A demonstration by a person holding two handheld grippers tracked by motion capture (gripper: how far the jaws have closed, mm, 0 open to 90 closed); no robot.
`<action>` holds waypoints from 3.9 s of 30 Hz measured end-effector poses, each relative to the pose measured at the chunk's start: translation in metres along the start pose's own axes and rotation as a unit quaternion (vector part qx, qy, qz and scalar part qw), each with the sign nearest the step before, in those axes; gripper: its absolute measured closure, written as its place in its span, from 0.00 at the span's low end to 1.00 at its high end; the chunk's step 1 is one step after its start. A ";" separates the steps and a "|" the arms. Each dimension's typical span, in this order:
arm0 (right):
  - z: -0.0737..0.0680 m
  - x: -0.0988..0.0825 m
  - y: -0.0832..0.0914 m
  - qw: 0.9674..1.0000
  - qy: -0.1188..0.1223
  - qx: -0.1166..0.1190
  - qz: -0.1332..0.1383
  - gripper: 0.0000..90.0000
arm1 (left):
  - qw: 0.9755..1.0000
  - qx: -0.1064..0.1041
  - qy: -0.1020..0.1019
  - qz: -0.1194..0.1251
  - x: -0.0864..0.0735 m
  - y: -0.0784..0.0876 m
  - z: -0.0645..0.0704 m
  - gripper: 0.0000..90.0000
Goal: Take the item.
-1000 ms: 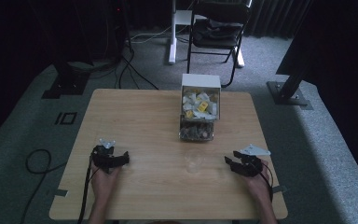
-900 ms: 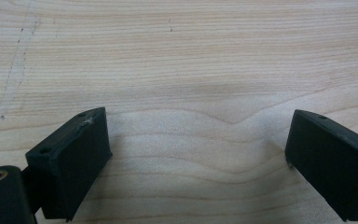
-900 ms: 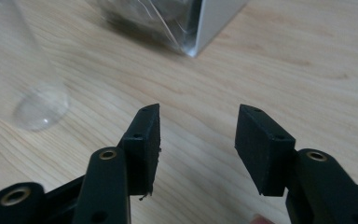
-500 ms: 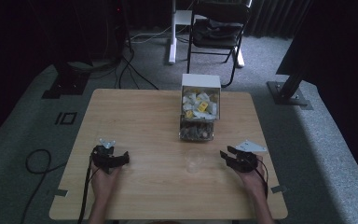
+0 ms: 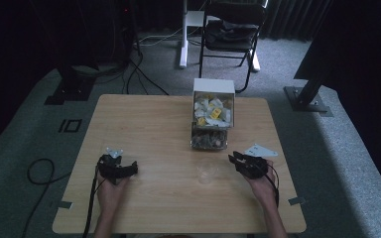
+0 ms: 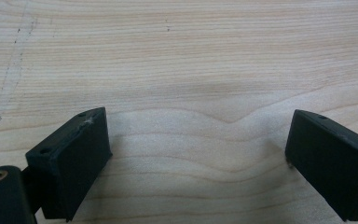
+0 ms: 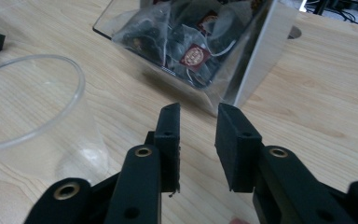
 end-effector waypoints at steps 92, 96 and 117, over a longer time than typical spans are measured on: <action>-0.038 0.059 -0.063 0.998 -0.007 0.051 0.025 0.69 | 1.000 0.000 0.000 0.000 0.000 0.000 0.000 0.08; -0.040 0.058 -0.067 0.998 -0.012 0.052 0.021 0.68 | 1.000 0.000 0.000 0.000 0.000 0.000 0.000 0.08; -0.048 0.059 -0.061 0.998 0.002 0.066 0.019 0.99 | 1.000 0.000 0.000 0.000 0.000 0.000 0.000 0.08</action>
Point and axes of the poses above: each handheld gripper's, and its own axes: y roughly backward along the jaws, x roughly out of its top, z roughly to its right, the point moved 9 cm from there along -y, roughly forward along the jaws, and after that the axes turned 2 degrees about -y, right-handed, at the moved point
